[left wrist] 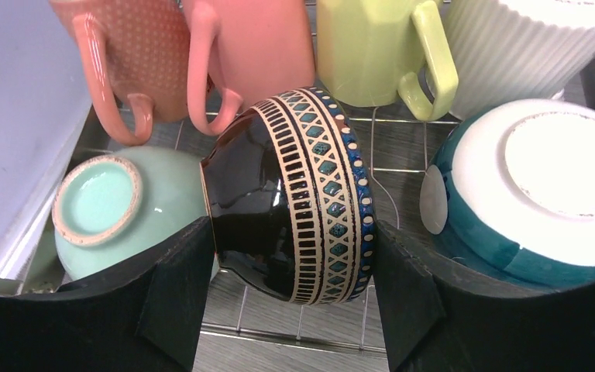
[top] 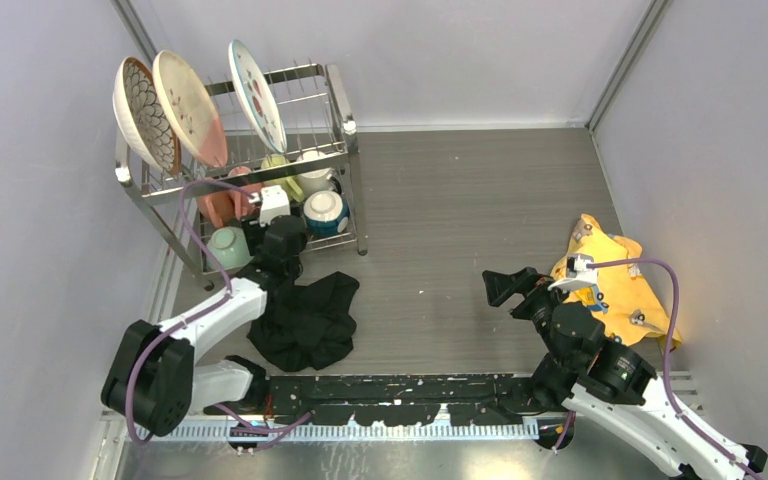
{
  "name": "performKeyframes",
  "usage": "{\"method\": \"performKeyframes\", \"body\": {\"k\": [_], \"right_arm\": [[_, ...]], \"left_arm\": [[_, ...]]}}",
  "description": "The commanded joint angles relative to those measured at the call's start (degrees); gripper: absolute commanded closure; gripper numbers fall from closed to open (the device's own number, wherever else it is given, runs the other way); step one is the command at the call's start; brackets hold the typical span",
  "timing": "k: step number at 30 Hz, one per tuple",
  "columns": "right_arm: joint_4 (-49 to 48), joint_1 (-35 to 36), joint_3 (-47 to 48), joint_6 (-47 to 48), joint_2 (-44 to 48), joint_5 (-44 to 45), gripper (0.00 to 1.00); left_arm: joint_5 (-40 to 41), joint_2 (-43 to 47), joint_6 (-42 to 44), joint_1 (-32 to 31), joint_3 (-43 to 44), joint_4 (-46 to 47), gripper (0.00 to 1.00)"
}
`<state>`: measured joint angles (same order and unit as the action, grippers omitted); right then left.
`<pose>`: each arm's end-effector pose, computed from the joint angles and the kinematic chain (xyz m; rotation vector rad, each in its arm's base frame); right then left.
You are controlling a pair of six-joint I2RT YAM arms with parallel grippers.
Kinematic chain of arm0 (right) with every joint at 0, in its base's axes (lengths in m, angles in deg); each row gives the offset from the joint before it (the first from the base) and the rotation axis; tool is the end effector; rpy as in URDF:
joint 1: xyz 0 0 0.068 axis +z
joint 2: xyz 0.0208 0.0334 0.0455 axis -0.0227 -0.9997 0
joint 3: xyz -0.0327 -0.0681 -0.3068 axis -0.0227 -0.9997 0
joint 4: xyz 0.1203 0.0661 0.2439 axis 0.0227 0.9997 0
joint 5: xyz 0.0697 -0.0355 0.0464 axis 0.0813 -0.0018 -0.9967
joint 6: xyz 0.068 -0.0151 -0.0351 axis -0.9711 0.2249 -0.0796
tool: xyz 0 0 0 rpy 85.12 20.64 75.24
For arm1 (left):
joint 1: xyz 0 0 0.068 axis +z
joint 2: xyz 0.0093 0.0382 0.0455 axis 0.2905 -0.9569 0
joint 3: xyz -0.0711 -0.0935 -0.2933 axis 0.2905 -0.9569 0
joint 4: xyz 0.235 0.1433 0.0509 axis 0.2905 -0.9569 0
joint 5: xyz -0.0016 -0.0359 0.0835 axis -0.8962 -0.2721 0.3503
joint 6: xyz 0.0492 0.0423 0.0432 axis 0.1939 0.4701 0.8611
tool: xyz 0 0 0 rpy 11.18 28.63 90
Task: Load the mixed dishes into the dish rack
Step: Turn the bowl upside down on the dish rack.
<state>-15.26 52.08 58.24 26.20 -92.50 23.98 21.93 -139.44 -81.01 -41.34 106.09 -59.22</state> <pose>0.0773 0.0331 0.2610 0.3060 1.7873 0.6003 0.2595 -0.0662 0.2468 -0.3433 1.8300 0.3012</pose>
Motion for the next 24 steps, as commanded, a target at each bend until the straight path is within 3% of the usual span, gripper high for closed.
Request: {"method": "performKeyframes", "body": {"k": [1, 24], "right_arm": [[-2.1, 0.3, 0.1, 0.4, -0.1, 1.1, 0.00], [-1.5, 0.3, -0.3, 0.4, 0.7, 1.5, 0.00]], "left_arm": [[5.3, -1.8, 7.4, -1.6, 2.3, 7.2, 0.44], [6.4, -3.1, 12.9, -5.1, 0.9, 9.5, 0.24]]}}
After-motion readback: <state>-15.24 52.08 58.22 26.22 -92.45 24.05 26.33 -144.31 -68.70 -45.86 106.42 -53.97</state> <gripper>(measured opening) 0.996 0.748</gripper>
